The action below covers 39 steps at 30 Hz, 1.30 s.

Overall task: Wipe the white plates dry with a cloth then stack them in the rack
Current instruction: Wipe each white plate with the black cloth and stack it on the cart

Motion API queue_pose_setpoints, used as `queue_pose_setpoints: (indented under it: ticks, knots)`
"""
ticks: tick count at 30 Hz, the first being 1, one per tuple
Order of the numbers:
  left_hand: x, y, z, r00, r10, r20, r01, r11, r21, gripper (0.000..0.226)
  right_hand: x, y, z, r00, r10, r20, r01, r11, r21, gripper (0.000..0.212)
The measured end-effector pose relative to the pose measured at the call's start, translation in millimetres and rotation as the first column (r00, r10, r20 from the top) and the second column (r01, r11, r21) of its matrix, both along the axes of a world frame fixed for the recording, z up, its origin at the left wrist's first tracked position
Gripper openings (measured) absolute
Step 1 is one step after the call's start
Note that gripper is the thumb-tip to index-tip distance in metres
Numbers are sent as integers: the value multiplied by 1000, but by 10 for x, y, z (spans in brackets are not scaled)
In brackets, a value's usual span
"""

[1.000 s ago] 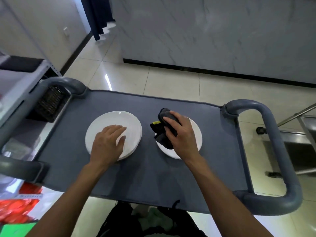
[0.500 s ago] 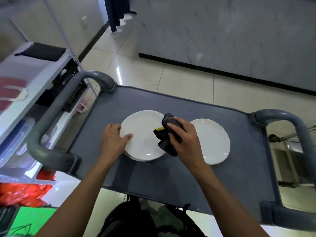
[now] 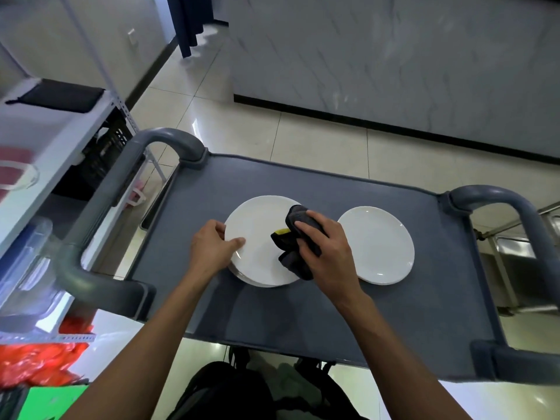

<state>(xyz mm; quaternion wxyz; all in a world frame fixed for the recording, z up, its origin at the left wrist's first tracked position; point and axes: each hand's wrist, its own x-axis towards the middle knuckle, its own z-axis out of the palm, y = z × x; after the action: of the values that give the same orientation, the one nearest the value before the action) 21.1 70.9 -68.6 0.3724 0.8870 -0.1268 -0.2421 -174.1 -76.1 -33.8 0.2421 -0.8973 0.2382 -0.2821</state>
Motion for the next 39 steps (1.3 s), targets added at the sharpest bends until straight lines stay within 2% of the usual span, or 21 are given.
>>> queue_pose_setpoints:
  ticks: [6,10,15,22,25,29,33,39]
  knots:
    - [109,-24,128,964,6,-266,-57,981,-183,31,70,104,-49,1000,-10,24,10,1000,-12,32]
    - [131,15,213,891,-33,-453,-95,962,-257,28,139,185,-54,1000,-12,23,11,1000,28,32]
    - [183,68,256,780,-136,-611,-81,946,-315,17,237,339,-71,1000,-6,-13,7,995,95,35]
    - [219,137,226,751,-217,-623,1,945,-328,25,327,582,-156,980,57,-190,-20,981,192,49]
    - [233,170,204,731,-231,-642,-7,938,-345,28,248,580,-177,963,73,-260,-37,989,140,52]
    - [196,196,165,732,-242,-637,-37,919,-392,34,105,590,-203,943,15,-331,20,994,104,63]
    - [98,163,160,752,-243,-613,-57,902,-429,40,72,593,-215,940,-12,-340,43,996,83,62]
    - [-53,-40,256,774,-270,-573,-45,879,-475,38,-69,432,-145,952,-9,-307,11,1000,5,59]
